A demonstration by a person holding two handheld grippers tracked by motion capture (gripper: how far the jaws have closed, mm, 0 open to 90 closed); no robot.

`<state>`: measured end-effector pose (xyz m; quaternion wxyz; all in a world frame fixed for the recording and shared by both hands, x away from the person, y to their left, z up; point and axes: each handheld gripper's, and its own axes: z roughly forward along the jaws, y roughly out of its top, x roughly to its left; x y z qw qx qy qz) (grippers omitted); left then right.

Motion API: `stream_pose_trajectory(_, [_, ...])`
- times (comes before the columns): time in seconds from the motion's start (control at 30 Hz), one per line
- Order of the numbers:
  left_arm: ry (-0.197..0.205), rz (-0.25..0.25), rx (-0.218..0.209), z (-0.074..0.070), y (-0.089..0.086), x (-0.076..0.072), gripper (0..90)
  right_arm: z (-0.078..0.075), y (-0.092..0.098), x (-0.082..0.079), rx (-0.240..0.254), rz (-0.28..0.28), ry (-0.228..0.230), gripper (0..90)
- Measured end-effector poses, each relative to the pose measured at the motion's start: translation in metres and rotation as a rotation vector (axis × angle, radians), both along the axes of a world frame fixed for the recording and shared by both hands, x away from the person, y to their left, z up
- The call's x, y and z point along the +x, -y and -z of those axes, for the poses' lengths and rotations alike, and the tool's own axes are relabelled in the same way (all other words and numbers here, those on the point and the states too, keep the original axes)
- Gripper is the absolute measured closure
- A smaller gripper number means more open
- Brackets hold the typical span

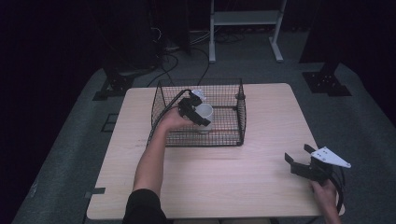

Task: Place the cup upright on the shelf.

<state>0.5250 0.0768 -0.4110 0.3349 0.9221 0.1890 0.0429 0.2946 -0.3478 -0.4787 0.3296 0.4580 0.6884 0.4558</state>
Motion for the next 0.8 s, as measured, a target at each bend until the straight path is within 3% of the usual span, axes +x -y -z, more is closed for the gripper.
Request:
stream_pose_trajectory(0.37, [0.01,-0.007,-0.004,-0.003,-0.002,-0.001,13.6,0.0,0.001,0.0,0.002,0.002,0.001,13.1])
stream_pose_trajectory(0.8, [0.045,-0.031,-0.035,-0.02,-0.007,-0.007,5.9,0.0,0.001,0.0,0.003,0.001,0.001,13.1])
